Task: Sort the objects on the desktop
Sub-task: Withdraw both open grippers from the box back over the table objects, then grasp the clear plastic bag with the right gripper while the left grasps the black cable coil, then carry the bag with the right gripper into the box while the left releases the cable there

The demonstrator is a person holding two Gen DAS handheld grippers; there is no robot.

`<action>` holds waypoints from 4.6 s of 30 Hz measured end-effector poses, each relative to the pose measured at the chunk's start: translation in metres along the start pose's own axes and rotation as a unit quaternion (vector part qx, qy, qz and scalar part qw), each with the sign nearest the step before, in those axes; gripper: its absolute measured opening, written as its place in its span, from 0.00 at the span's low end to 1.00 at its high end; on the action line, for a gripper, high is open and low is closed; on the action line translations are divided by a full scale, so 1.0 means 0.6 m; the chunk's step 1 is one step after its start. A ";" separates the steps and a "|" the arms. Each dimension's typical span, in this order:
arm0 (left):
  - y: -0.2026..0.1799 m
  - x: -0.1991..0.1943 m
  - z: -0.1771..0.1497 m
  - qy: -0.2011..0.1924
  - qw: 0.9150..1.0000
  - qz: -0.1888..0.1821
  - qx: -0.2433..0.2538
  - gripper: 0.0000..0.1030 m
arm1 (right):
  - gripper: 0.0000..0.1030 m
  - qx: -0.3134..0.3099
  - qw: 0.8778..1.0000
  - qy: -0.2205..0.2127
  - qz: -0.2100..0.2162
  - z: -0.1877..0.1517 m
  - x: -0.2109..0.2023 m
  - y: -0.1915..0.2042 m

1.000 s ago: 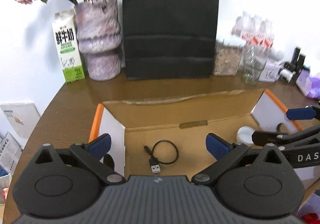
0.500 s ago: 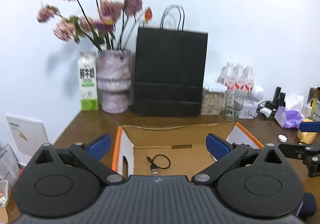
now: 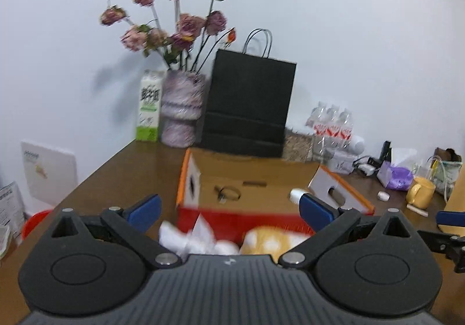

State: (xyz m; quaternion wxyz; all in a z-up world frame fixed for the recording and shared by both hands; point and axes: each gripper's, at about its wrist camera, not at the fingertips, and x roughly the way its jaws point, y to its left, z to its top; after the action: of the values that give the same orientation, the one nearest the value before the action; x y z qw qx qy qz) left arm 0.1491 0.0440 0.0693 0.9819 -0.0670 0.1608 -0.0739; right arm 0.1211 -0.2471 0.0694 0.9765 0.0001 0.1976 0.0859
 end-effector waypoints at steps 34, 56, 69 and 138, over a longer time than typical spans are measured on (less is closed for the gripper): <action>0.003 -0.075 -0.153 0.091 0.995 0.044 0.006 1.00 | 1.00 0.036 0.998 0.048 -0.024 -0.197 -0.098 0.074; -0.032 -0.005 -0.134 0.093 0.992 0.030 0.080 0.75 | 1.00 0.011 0.997 0.049 -0.061 -0.160 -0.021 0.046; -0.028 0.021 -0.129 0.112 0.989 0.039 0.083 0.66 | 0.94 -0.010 0.999 0.033 -0.041 -0.103 0.050 0.043; -0.048 0.304 0.086 0.040 0.997 0.022 0.066 0.43 | 0.35 0.078 0.996 0.012 -0.036 0.109 0.338 -0.050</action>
State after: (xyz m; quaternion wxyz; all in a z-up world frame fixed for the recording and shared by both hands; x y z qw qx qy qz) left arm 0.3335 -0.0094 0.0665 0.9783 0.0046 0.1966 -0.0651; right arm 0.3352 -0.2402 0.0504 0.9735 0.0678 0.2156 0.0350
